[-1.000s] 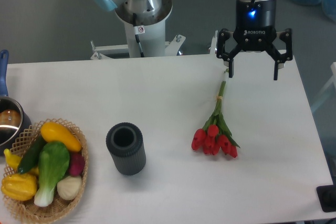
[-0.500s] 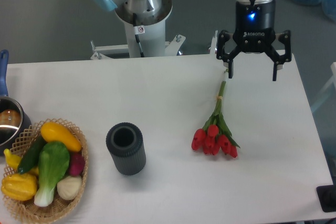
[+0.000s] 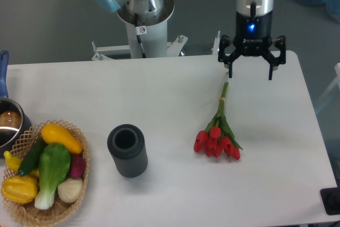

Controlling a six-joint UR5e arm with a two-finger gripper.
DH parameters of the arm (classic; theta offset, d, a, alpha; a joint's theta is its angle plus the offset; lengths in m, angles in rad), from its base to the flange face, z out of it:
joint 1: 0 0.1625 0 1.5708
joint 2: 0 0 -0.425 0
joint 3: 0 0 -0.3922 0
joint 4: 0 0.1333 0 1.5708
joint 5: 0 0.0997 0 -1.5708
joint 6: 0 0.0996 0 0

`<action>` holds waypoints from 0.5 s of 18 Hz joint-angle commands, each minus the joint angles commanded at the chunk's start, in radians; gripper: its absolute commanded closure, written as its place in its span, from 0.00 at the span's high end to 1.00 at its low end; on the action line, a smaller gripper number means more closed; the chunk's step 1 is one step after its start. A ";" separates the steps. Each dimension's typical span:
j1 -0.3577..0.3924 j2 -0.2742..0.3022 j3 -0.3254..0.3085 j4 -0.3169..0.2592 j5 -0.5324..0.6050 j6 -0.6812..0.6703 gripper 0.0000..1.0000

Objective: Pick up the flowers from the table
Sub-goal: 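Lower the open gripper down onto the green tulip stems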

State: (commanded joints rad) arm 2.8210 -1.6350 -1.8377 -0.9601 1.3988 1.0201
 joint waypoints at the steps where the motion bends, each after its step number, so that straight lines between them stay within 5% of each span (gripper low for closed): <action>1: -0.002 -0.015 -0.003 -0.015 0.014 0.002 1.00; 9: -0.031 -0.135 -0.028 -0.042 0.081 0.045 1.00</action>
State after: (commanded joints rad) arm 2.7903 -1.7701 -1.8653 -1.0017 1.4803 1.0646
